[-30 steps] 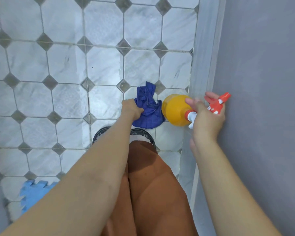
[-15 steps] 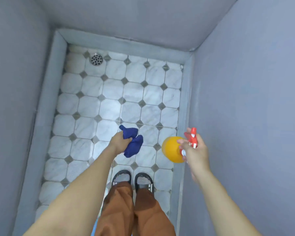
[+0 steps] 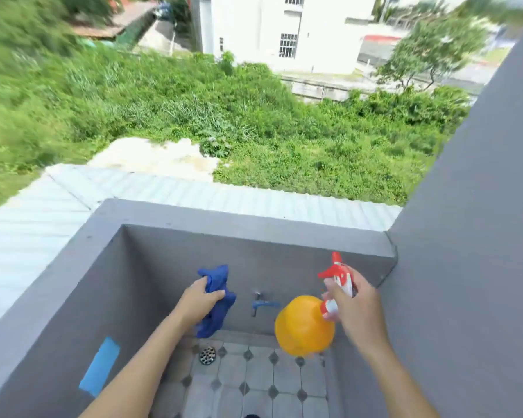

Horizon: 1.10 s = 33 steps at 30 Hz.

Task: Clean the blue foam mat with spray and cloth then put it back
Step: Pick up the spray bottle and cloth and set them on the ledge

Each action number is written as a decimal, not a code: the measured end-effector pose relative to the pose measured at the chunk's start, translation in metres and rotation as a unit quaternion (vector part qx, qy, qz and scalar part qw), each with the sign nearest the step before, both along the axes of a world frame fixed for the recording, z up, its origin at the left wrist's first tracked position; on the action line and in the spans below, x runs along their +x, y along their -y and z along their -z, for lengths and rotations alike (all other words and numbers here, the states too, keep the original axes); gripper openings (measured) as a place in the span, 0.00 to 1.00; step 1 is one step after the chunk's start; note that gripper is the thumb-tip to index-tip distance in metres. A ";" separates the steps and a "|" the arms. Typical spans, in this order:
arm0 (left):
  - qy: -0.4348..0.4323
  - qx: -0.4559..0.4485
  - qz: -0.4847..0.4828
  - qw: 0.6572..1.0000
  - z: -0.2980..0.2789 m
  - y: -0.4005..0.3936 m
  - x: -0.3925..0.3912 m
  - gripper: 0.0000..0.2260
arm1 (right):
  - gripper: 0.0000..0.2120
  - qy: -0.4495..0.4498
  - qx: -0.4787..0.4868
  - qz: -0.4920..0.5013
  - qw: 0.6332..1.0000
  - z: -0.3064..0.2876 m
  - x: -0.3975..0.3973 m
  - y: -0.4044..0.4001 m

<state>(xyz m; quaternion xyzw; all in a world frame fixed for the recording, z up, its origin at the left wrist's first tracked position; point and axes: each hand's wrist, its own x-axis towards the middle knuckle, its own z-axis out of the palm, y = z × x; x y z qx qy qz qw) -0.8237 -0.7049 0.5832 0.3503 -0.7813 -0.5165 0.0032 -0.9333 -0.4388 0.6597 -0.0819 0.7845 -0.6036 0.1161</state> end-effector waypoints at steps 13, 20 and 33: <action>-0.029 0.137 0.103 0.985 -0.068 0.100 -0.195 0.12 | 0.12 -0.078 0.025 0.015 0.997 -0.060 -0.176 0.174; 0.078 -0.034 0.127 0.988 0.000 0.132 -0.220 0.12 | 0.16 -0.054 0.056 0.067 0.995 -0.039 -0.202 0.196; 0.065 -0.402 0.365 0.837 0.065 0.104 -0.216 0.47 | 0.18 -0.052 0.045 0.093 0.993 -0.038 -0.205 0.183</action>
